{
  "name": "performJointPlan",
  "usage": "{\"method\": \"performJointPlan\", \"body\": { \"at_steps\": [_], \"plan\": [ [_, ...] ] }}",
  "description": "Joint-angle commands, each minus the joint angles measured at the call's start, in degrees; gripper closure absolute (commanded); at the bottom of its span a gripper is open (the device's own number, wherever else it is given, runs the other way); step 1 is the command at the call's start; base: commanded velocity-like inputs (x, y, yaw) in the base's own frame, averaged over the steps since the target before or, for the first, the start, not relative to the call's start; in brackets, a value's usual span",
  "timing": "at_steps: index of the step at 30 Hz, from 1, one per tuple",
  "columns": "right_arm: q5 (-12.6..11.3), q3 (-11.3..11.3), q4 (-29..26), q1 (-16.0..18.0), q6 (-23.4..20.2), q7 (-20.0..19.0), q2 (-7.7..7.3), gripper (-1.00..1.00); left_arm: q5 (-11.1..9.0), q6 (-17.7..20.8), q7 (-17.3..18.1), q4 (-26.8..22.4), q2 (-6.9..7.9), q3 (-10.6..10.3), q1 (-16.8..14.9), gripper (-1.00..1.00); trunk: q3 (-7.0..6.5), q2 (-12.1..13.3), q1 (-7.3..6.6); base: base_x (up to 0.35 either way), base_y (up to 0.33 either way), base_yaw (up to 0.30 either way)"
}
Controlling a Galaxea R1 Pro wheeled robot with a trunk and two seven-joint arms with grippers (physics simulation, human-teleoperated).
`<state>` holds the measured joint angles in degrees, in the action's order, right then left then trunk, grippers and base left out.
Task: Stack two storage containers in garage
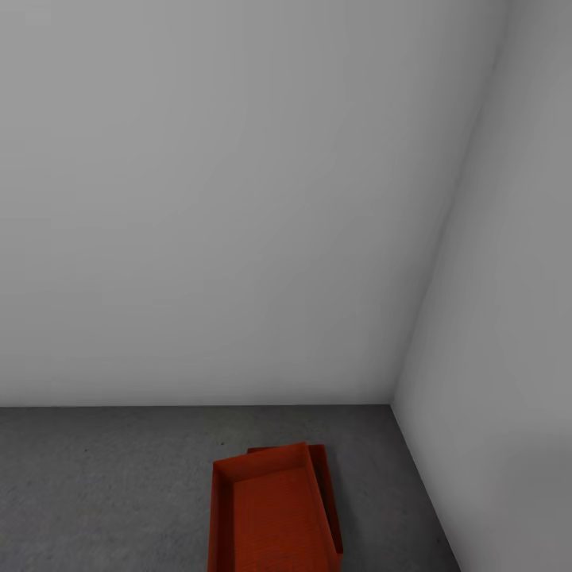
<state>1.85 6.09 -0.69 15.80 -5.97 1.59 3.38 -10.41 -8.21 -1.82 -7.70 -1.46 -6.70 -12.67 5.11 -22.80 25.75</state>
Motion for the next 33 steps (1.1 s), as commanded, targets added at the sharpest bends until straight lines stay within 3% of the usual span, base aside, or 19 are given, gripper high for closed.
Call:
{"method": "performJointPlan", "body": {
  "at_steps": [1,13,33],
  "plan": [
    [0.21,0.42,-0.08,-0.15,-0.35,0.17,0.00,-1.00,-0.49,-0.18,-0.17,0.05,0.02,-0.50,-0.04,-1.00,0.12,-0.12,0.03,0.000,0.000,0.000],
    [0.18,0.39,-0.05,-2.16,-0.35,0.17,-0.10,-1.00,-0.48,-0.27,-0.12,0.03,0.00,-0.50,1.92,-1.00,0.12,-0.12,0.03,0.000,0.000,0.000],
    [0.17,0.34,-0.05,-3.39,-0.35,0.17,-0.13,-1.00,-0.49,-0.31,-0.12,-0.02,-0.03,-0.51,2.17,-1.00,0.12,-0.12,0.03,0.000,0.000,0.000]
  ]
}}
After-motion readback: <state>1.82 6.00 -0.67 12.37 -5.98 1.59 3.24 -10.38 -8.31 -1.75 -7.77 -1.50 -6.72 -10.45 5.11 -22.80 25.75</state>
